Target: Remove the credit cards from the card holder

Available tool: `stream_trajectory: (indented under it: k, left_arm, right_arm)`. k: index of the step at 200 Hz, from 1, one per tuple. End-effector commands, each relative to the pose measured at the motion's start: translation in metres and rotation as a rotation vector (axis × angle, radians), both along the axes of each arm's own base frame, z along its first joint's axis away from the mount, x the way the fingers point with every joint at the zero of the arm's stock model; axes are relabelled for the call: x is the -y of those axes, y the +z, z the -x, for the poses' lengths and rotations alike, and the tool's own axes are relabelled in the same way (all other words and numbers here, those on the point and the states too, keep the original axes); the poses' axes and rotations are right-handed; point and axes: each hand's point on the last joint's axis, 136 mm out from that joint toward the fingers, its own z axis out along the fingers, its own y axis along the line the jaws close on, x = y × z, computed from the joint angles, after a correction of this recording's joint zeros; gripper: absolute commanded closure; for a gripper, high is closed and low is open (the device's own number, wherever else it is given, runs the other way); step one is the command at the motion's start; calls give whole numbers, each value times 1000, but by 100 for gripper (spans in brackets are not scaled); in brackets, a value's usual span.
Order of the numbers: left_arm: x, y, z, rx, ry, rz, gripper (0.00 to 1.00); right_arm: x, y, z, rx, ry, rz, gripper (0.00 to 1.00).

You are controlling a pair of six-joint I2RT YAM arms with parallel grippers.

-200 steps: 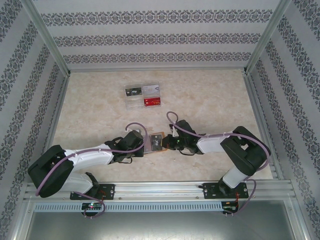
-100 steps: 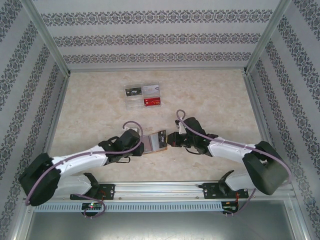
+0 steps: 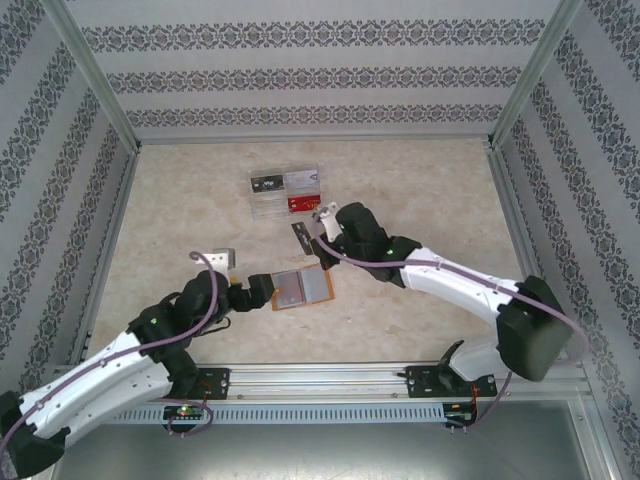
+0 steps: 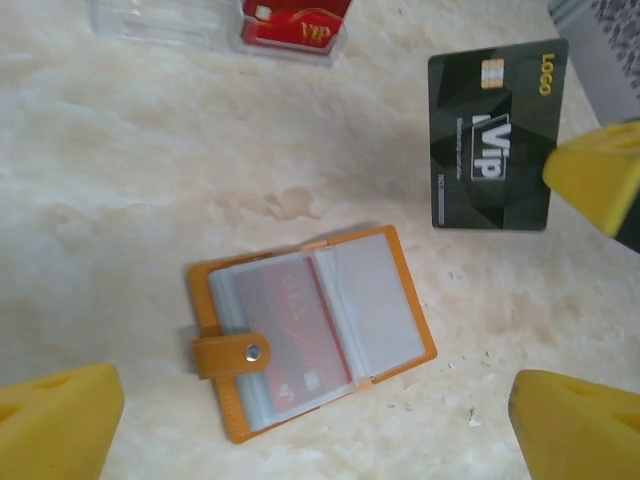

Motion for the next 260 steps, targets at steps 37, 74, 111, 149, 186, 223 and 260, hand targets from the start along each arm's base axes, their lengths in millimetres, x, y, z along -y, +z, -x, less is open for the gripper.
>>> stream_trajectory:
  k: [37,74,111,149,186,223,260]
  left_arm:
    - [-52,-21,21,-40,136,-83,0]
    - [-60,-21,27,-36,151,-72,0]
    - [-59,-26,29,-53,137,-80,0]
    - [-54,-30,29,-55,112,-78,1]
    - [-54,-35,30,-70,109,-87,0]
    - [-56,-35,30,-68,121,-94,0]
    - [-58,-35,30,-68,129,-95,0]
  right_arm:
    - [-32,13,-60,260,179,324,100]
    - [-48,13,-97,398,242,492,100]
    - [-60,1,-124,527,345,652,100]
    - [-77,-6,-152,643,418,771,100]
    - [-88,-10,-178,720,444,846,100]
    - [-96,-16,-191,738,474,856,100]
    - [-99,-31,-201,736,492,896,100]
